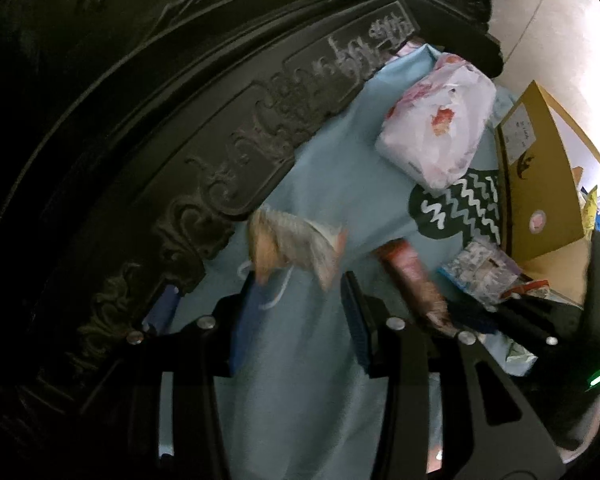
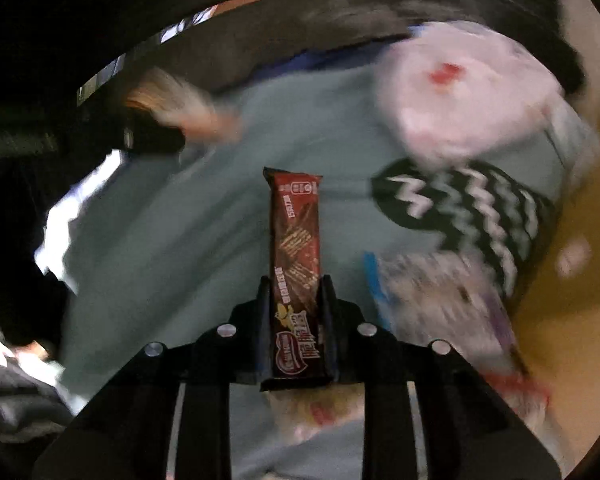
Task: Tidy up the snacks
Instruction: 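Grasp orange-striped snack bag with left tool while right tool carries chocolate bar toward box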
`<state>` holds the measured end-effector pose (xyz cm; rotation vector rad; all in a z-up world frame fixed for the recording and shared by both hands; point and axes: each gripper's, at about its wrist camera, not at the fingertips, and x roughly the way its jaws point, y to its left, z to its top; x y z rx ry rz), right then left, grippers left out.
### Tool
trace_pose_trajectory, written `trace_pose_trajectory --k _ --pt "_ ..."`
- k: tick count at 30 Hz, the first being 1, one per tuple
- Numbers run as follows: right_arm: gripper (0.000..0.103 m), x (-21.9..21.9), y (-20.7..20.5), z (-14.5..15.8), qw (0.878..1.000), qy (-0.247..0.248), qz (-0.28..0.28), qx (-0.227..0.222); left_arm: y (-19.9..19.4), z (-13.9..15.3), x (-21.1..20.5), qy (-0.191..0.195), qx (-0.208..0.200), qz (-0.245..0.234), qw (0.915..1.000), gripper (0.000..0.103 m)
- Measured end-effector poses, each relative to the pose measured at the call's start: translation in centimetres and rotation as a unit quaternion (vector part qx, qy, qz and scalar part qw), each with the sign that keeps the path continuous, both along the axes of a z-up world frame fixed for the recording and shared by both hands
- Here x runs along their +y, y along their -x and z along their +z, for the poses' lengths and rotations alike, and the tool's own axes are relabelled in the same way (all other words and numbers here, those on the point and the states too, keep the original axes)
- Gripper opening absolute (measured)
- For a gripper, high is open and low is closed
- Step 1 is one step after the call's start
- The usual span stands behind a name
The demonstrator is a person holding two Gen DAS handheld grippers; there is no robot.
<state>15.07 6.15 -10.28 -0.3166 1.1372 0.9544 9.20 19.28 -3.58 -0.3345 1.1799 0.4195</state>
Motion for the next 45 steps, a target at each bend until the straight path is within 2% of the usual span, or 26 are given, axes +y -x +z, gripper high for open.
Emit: trace_pose_trajectory --k 4,7,10,14,20,23,27,28,29,31,37,45 --pt "0.024 -3.1 -0.2 2.7 0.996 -0.048 -0.068 0.016 -0.5 1.3 -1.4 -0.003 -0.014 -0.021 0.9997 0.041" --pt "0.024 -5.2 0.3 3.9 0.992 -0.056 -0.108 0.017 -0.9 1.9 -2.8 -0.009 -0.021 -0.043 0.9988 0.041" --pt "0.024 -6.8 1.6 4.4 0.989 -0.063 -0.134 0.018 -1.0 1.2 -3.3 -0.003 -0.015 -0.052 0.9985 0.042" --pt "0.024 -9.9 3.2 5.4 0.982 -0.075 -0.171 0.022 -2.1 -1.4 -2.2 -0.010 0.005 -0.034 0.9994 0.044" --pt "0.024 -12.3 5.5 5.7 0.976 -0.083 -0.197 0.040 -5.5 -6.2 -0.4 0.039 0.039 0.016 0.9984 0.044" --pt "0.024 -12.9 5.7 5.7 0.974 -0.088 -0.202 0.044 -6.8 -7.5 0.5 0.042 0.048 0.038 0.9973 0.044" --pt "0.024 -13.0 5.4 5.5 0.973 -0.094 -0.204 0.053 -8.5 -8.2 0.3 0.027 0.043 0.026 0.9984 0.064" --pt "0.024 -12.9 5.4 5.5 0.973 -0.095 -0.203 0.053 -8.7 -8.3 0.0 0.015 0.047 0.017 0.9986 0.064" --pt "0.024 -13.0 5.4 5.6 0.973 -0.096 -0.203 0.051 -8.7 -8.4 -0.2 0.007 0.049 0.013 0.9987 0.062" --pt "0.024 -13.0 5.5 5.8 0.973 -0.101 -0.203 0.050 -8.4 -8.0 -0.9 0.004 0.044 -0.002 0.9990 0.023" --pt "0.024 -14.1 6.1 6.6 0.970 -0.108 -0.215 0.042 -5.4 -6.1 -3.6 0.017 0.035 -0.049 0.9980 0.023" --pt "0.024 -16.9 7.0 8.1 0.959 -0.109 -0.261 0.026 -3.5 0.4 -9.5 0.009 -0.019 -0.144 0.9894 0.023"
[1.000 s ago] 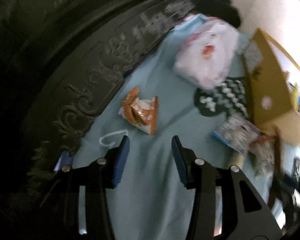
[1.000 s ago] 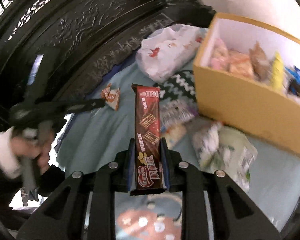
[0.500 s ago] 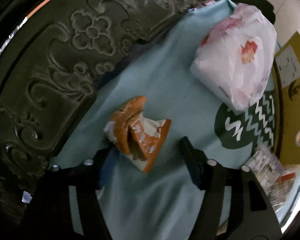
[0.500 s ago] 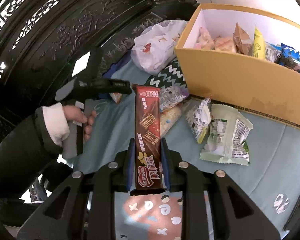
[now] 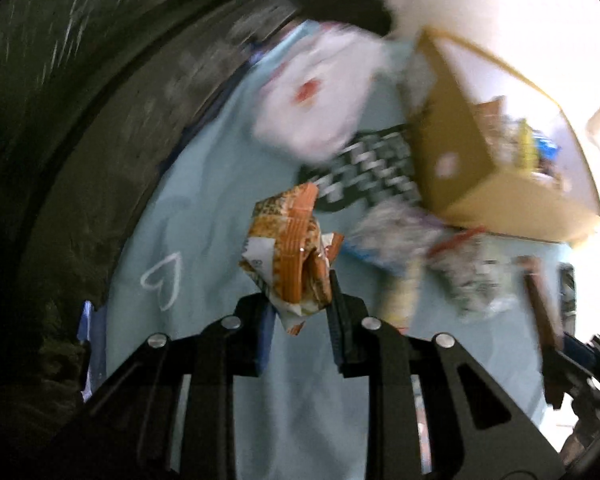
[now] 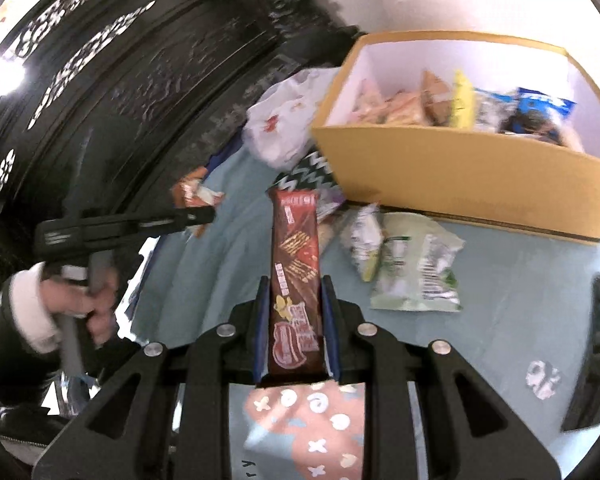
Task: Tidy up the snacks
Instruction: 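Grasp orange-striped snack bag with left tool while right tool carries chocolate bar toward box, then grasp red wrapped bar with the right tool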
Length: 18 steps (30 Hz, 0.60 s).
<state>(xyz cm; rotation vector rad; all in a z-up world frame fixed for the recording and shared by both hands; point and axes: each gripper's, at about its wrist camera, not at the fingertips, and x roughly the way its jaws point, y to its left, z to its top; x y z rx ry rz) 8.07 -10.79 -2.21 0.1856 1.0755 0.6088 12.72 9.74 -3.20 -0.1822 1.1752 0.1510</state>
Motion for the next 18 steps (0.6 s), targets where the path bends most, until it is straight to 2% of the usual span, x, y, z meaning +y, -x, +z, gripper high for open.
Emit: trace_pose_trajectory --k 6,10,13,15,16,17,18 --pt "0.023 -3.4 -0.1 1.3 0.999 0.026 -0.042 -0.010 -1.0 5.0 -5.4 0.000 -0.051 -0.071 0.9962 0.023" --pt "0.021 -4.3 0.3 -1.1 0.997 0.076 -0.027 0.017 -0.7 4.4 -6.5 0.005 -0.037 -0.083 0.9958 0.023" --pt "0.021 -4.6 0.8 -5.0 0.992 0.102 -0.007 0.077 -0.6 2.6 -6.5 0.009 -0.011 -0.086 0.9962 0.023" --pt "0.023 -4.6 1.3 -6.3 0.990 0.110 0.003 0.085 -0.5 1.9 -6.3 0.006 -0.007 -0.088 0.9961 0.023" --pt "0.031 -4.6 1.4 -6.4 0.990 0.112 0.006 0.083 -0.4 1.9 -6.3 0.005 -0.006 -0.088 0.9961 0.023" --pt "0.047 -4.5 1.3 -6.3 0.990 0.114 0.010 0.079 -0.3 1.9 -6.1 0.006 -0.004 -0.086 0.9962 0.023" --pt "0.054 -4.0 1.2 -6.4 0.990 0.117 0.023 0.080 -0.3 1.8 -5.9 0.009 -0.003 -0.085 0.9964 0.023"
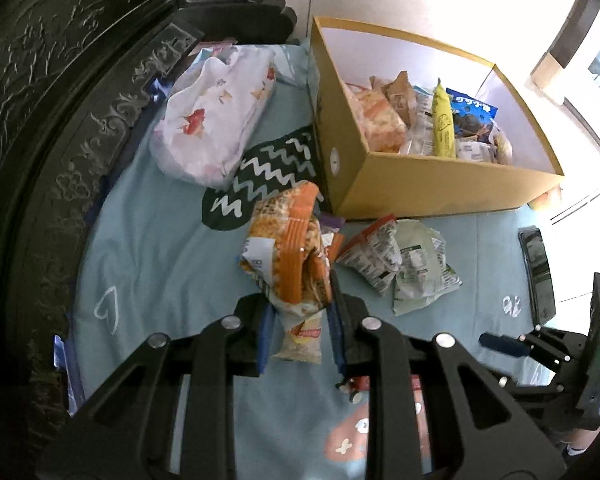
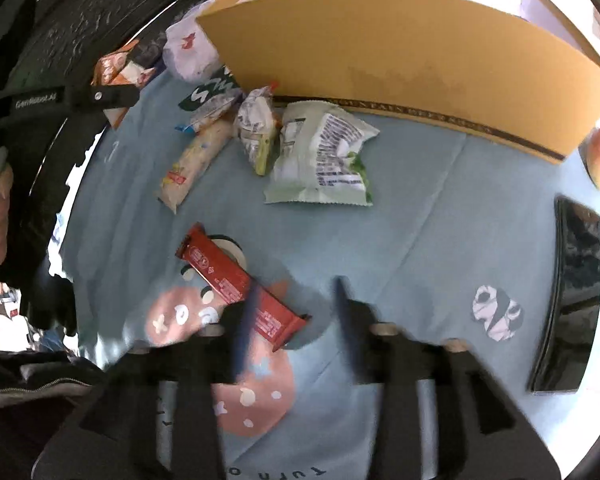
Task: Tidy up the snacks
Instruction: 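Grasp red wrapped bar with the right tool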
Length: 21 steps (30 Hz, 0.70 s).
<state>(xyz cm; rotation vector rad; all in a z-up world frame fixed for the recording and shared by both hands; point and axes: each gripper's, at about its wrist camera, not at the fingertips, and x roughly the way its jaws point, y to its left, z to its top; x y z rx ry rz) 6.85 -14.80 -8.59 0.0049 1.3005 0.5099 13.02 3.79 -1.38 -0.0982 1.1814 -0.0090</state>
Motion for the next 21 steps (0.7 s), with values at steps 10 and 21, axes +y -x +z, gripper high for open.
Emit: trace_pose_trajectory --k 10,21 --pt "0.057 8.0 1.0 -2.4 0.977 0.077 0.198 -0.022 0.6 -0.1 0.9 0.004 0.008 0.009 0.9999 0.024" --pt "0.024 3.6 0.1 -2.8 0.996 0.058 0.069 -0.025 1.5 0.4 0.5 0.007 0.004 -0.004 1.0000 0.024"
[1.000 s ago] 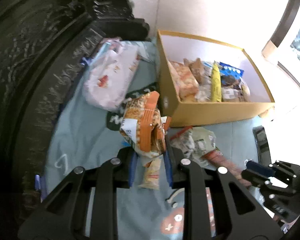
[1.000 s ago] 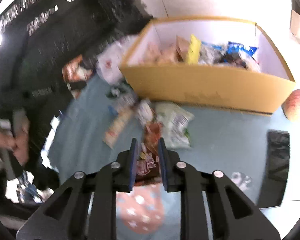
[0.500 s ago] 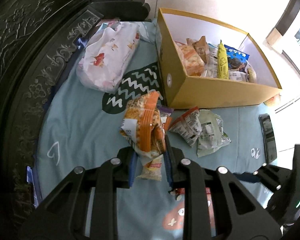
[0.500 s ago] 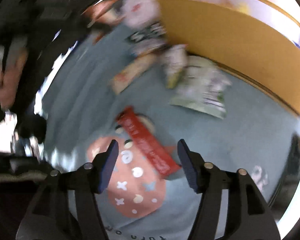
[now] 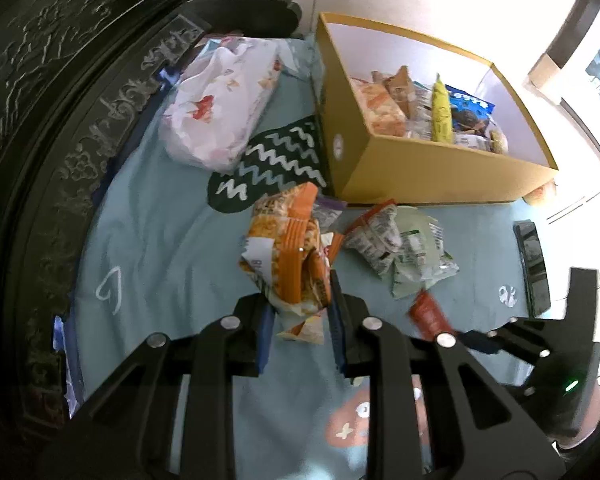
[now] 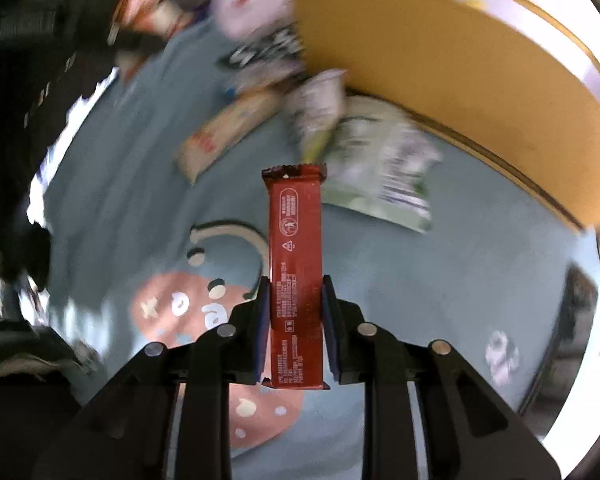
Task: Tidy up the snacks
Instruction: 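Grasp red wrapped bar with the right tool, then carry orange bag and red bar over the yellow box and open both tools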
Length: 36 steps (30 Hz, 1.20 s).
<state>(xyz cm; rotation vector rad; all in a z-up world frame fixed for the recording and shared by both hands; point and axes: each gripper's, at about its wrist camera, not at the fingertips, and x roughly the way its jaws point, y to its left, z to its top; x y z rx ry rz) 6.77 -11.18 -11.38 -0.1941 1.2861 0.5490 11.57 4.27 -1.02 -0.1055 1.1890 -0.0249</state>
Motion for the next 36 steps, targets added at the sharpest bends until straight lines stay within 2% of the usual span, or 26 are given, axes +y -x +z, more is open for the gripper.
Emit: trace_pose_trajectory --k 4,9,16,21,25,29,33,35,36 --pt "0.024 -2.8 0.1 1.1 0.998 -0.019 -0.055 -0.016 -0.1 0.5 -1.3 0.000 -0.005 -0.019 0.9998 0.024" --pt "0.024 -5.3 -1.2 4.0 0.991 -0.040 -0.121 -0.046 -0.5 1.8 -3.5 0.001 -0.021 -0.052 0.9984 0.024" --pt "0.024 -7.1 -4.1 8.2 0.980 -0.050 -0.164 -0.102 -2.7 4.5 -6.1 0.006 -0.054 -0.078 0.9955 0.024" --pt "0.024 -7.7 -7.0 11.1 0.971 -0.064 -0.185 -0.139 -6.1 6.2 -7.8 0.013 -0.075 -0.080 0.9939 0.024" --pt "0.024 -10.1 -9.3 13.5 0.964 -0.075 -0.203 -0.155 -9.0 6.6 -8.8 0.016 -0.082 -0.079 0.9934 0.024" --pt "0.024 -10.5 -12.4 14.1 0.959 -0.077 -0.217 -0.166 -12.2 6.2 -9.2 0.015 -0.083 -0.075 0.9936 0.024" --pt "0.024 -10.9 -15.9 13.4 0.951 -0.081 -0.245 -0.169 -15.7 4.9 -10.3 0.016 -0.071 -0.076 0.9945 0.025" --pt "0.028 -12.0 -16.7 12.8 0.942 -0.092 -0.271 -0.174 -17.2 3.9 -10.9 0.017 -0.066 -0.072 0.9951 0.047" --pt "0.036 -12.4 -17.3 11.8 0.938 -0.089 -0.291 -0.166 -17.7 3.5 -11.1 0.014 -0.065 -0.069 0.9954 0.076"
